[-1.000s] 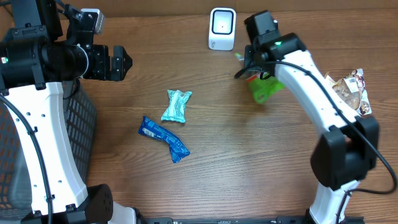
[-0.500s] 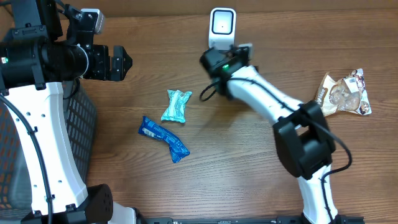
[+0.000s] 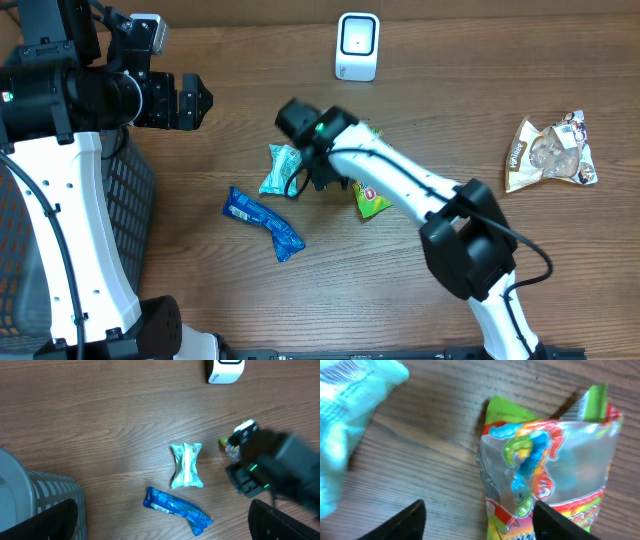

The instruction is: Scan the item barcode

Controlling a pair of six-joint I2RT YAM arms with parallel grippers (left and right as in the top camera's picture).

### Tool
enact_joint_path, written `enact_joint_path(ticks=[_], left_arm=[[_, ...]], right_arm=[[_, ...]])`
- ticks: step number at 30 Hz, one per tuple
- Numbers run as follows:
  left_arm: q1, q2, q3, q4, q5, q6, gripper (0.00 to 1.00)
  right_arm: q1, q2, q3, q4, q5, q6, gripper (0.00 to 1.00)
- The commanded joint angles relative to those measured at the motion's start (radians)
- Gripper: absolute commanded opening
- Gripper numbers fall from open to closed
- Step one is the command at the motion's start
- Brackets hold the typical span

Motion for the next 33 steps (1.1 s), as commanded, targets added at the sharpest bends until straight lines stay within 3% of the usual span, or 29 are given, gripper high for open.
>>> enact_joint_path(ticks=[1,5,12,17,19,22,26,33], left_arm=[[-0.002,0.002,0.021,0.001,0.014,0.008,1.0],[-0.002,0.002,0.021,0.001,0.014,0.008,1.0],[-0.002,0.002,0.021,0.001,0.014,0.008,1.0],[-0.002,0.002,0.021,0.001,0.014,0.008,0.99],[-0.002,0.002,0.021,0.001,0.014,0.008,1.0],[-0.002,0.002,0.021,0.001,0.014,0.008,0.99],[-0.002,0.002,0.021,0.001,0.014,0.008,1.0],[-0.002,0.002,0.021,0.001,0.014,0.008,0.99]], right_arm=[[-0.109,-0.075,0.076,-0.049,-0.106,-0.035,0.74],[-0.196,-0.068,0.014,-0.057,-0.182,-0.14,0.74],[-0.239,-0.068,-0.223,0.106,-0.302,-0.273,0.79],[-0.237,-0.068,-0.321,0.231,-0.316,-0.27,0.83],[-0.237,-0.068,-0.368,0.275,-0.315,-0.261,0.71],[-0.245,-0.068,-0.386,0.29,-0.314,-0.255,0.33],[-0.252,-0.069,-0.358,0.289,-0.307,-0.251,0.05],[-0.252,-0.085,-0.177,0.189,-0.247,-0.248,0.04]])
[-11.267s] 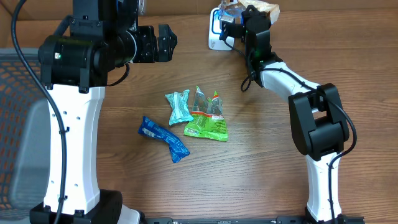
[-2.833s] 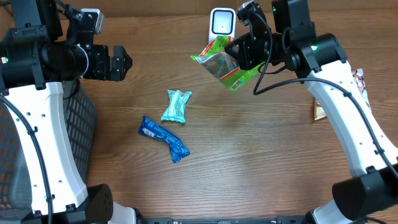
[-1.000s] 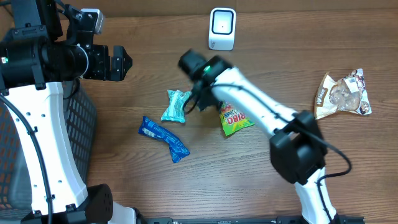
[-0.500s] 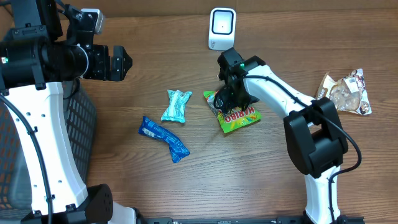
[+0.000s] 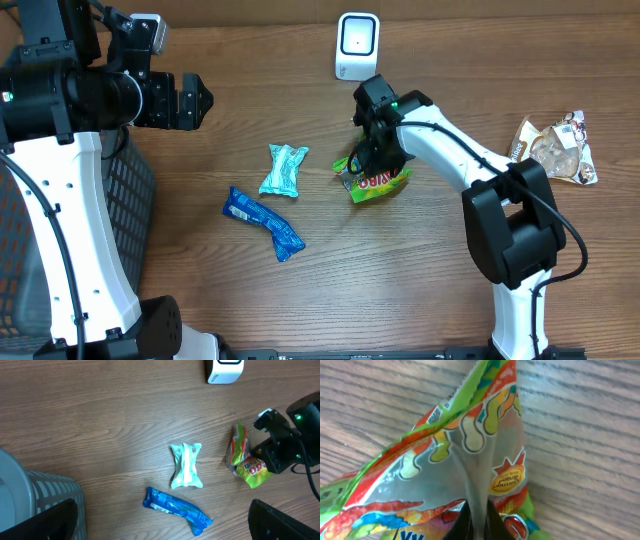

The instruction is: Scan the item barcode

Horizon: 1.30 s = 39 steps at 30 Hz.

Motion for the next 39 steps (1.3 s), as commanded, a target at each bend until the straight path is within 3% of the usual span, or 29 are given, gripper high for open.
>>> enact_joint_path(ticks=[1,9,17,25,30,39], left_arm=[[-0.002,0.002,0.021,0.001,0.011,0.008,0.99],[-0.002,0.002,0.021,0.001,0.011,0.008,1.0],[-0.002,0.002,0.021,0.001,0.011,0.008,1.0],[-0.002,0.002,0.021,0.001,0.011,0.008,1.0],[-0.002,0.002,0.021,0.001,0.011,0.008,1.0],[-0.002,0.002,0.021,0.001,0.011,0.008,1.0]], right_arm=[[0.003,-0.007,0.14,-0.043,0.024,0.003,0.04],[0.003,-0.01,0.371,-0.123,0.036,0.005,0.04],[-0.052,0.003,0.418,0.228,0.073,0.246,0.03],[-0.135,0.092,0.439,0.503,-0.28,0.479,0.03],[-0.135,0.187,0.439,0.566,-0.274,0.539,0.04],[-0.135,0.196,0.439,0.586,-0.207,0.63,0.04]])
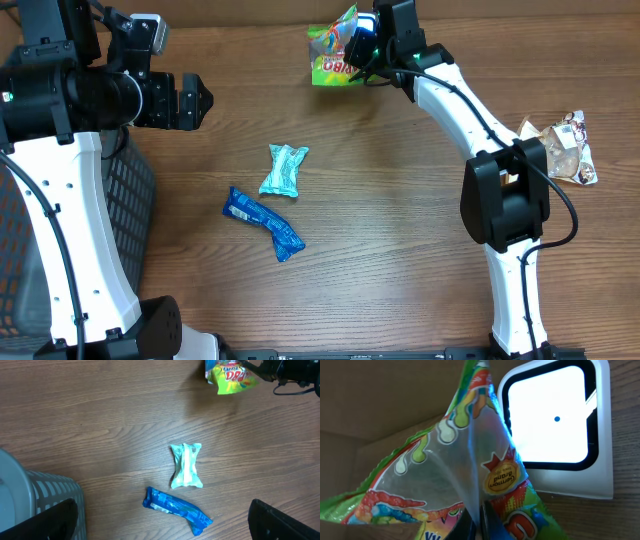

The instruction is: Scan the item barcode

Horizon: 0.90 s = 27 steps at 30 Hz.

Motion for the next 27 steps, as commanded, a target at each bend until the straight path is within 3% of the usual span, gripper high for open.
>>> enact_joint_path(ticks=[1,7,18,21,27], left_arm=[[-0.002,0.001,0.021,0.001,0.011,0.008,1.0],[-0.002,0.001,0.021,0.001,0.011,0.008,1.0],[-0.002,0.001,0.021,0.001,0.011,0.008,1.0],[-0.002,0.001,0.021,0.001,0.011,0.008,0.99],[-0.002,0.001,0.021,0.001,0.011,0.008,0.99]], right_arm=[[0.002,-0.024,0.031,0.009,0.027,0.07,0.04],[0.003,-0.014,0.031,0.047,0.05,0.175,0.04],[0.002,-0.014,0.031,0.048,0.037,0.172,0.04],[0.002,-0.031,0.031,0.024,-0.032,0.105,0.04],[0.001,-0.236,0.031,-0.326,-0.086,-0.135,0.04]])
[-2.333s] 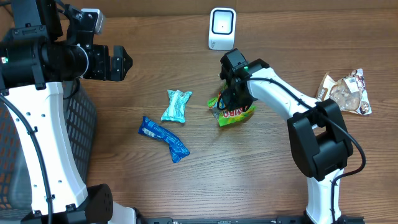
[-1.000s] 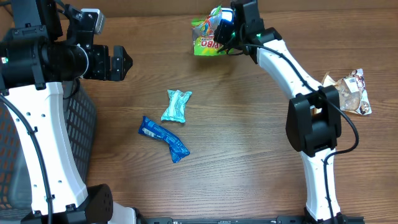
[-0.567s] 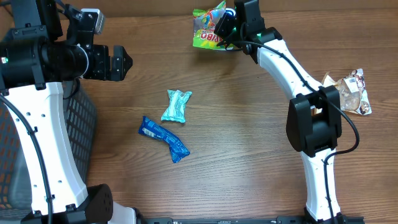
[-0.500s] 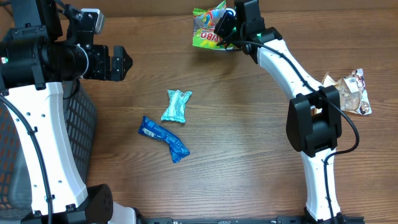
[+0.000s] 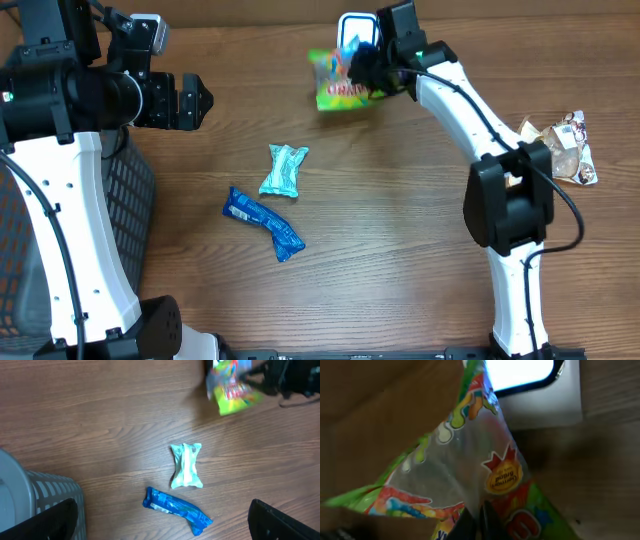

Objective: Scan the item barcode
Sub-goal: 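Place the green packet at the right side beside the mushroom bag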

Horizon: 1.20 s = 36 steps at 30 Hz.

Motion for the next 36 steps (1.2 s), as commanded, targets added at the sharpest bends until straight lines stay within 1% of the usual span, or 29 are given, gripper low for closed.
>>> enact_joint_path(ticks=[1,2,4,7,10,12,14,19,22,26,28,29,30,31,33,36], left_arm=[[-0.002,0.001,0.02,0.001,0.011,0.008,1.0],[-0.002,0.001,0.02,0.001,0.011,0.008,1.0],[-0.002,0.001,0.02,0.001,0.011,0.008,1.0],[-0.002,0.001,0.02,0.001,0.011,0.008,1.0],[-0.002,0.001,0.02,0.001,0.011,0.008,1.0],[-0.002,0.001,0.02,0.001,0.011,0.008,0.99],[-0.002,0.001,0.02,0.001,0.011,0.008,1.0],[-0.002,0.001,0.02,0.001,0.011,0.008,1.0],[-0.002,0.001,0.02,0.001,0.011,0.008,1.0],[-0.002,0.001,0.02,0.001,0.011,0.008,1.0],[-0.002,0.001,0.02,0.001,0.011,0.008,1.0],[-0.002,0.001,0.02,0.001,0.011,0.008,1.0],[-0.002,0.001,0.02,0.001,0.011,0.008,1.0],[-0.002,0.001,0.02,0.001,0.011,0.008,1.0],[-0.002,0.001,0.02,0.001,0.011,0.008,1.0],[-0.002,0.001,0.02,0.001,0.011,0.008,0.99]], right_arm=[[-0.004,-0.239,0.029,-0.13,-0.042,-0.177,0.04],[-0.018,-0.3,0.029,-0.228,-0.042,-0.221,0.04],[-0.053,-0.378,0.029,-0.36,-0.037,-0.282,0.04],[-0.14,-0.465,0.029,-0.534,0.0,-0.33,0.04],[-0.237,-0.498,0.029,-0.678,0.084,-0.33,0.04],[-0.314,-0.492,0.024,-0.777,0.178,-0.329,0.04],[-0.365,-0.489,-0.007,-0.812,0.224,-0.327,0.04],[-0.443,-0.488,-0.148,-0.769,0.244,-0.325,0.04],[-0.483,-0.488,-0.284,-0.696,0.261,-0.322,0.04],[-0.543,-0.488,-0.482,-0.597,0.385,-0.241,0.04],[-0.575,-0.488,-0.56,-0.538,0.385,-0.241,0.04],[-0.587,-0.488,-0.576,-0.524,0.385,-0.241,0.23],[-0.593,-0.488,-0.577,-0.523,0.381,-0.242,0.36],[-0.597,-0.488,-0.569,-0.52,0.373,-0.243,0.57],[-0.597,-0.488,-0.54,-0.527,0.355,-0.249,0.62],[-0.568,-0.489,-0.394,-0.571,0.201,-0.336,0.63]])
